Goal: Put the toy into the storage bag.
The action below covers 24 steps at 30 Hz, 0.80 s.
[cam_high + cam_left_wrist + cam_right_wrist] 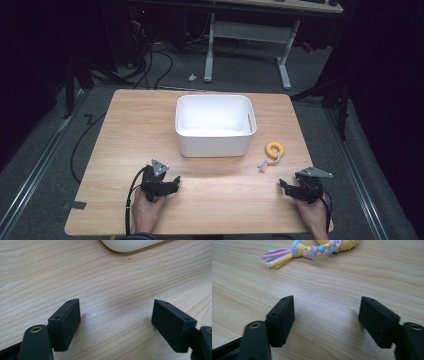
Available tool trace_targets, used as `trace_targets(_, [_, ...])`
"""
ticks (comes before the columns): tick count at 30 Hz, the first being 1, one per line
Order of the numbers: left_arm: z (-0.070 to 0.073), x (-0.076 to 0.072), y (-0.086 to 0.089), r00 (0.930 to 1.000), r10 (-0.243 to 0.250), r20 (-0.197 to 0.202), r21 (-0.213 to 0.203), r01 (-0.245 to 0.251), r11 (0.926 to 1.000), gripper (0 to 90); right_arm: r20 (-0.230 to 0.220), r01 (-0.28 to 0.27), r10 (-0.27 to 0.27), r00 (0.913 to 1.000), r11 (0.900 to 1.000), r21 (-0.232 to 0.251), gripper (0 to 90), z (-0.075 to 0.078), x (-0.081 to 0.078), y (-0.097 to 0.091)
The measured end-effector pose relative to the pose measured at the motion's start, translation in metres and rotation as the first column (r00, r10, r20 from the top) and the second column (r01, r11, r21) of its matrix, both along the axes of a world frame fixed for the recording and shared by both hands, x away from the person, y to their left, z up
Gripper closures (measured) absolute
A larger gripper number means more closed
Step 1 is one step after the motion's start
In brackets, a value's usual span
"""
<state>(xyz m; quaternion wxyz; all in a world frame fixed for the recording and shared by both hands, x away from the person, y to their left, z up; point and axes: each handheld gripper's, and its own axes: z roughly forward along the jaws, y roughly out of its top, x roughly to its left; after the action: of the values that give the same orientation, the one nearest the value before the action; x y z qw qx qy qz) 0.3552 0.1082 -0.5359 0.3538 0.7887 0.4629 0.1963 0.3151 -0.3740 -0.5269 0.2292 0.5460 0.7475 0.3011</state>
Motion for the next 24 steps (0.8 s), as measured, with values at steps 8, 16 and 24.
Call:
trace_targets(8, [0.000,0.000,0.000,1.0000,0.001,0.000,0.000,-0.001,1.0000,23.5,0.012,-0.027,0.027,0.9996,0.9993,0.026,37.3,0.006,-0.006,0.004])
trace_targets(16, [0.000,0.000,0.000,1.0000,0.001,0.000,0.000,-0.001,1.0000,23.5,0.057,-0.057,0.051,0.9970,0.9933,0.101,41.7,0.029,-0.007,0.001])
trace_targets(24, [0.000,0.000,0.000,1.0000,0.001,0.000,0.000,-0.001,1.0000,23.5,0.054,-0.080,0.075,0.9957,0.9921,0.097,44.2,0.042,0.006,0.005])
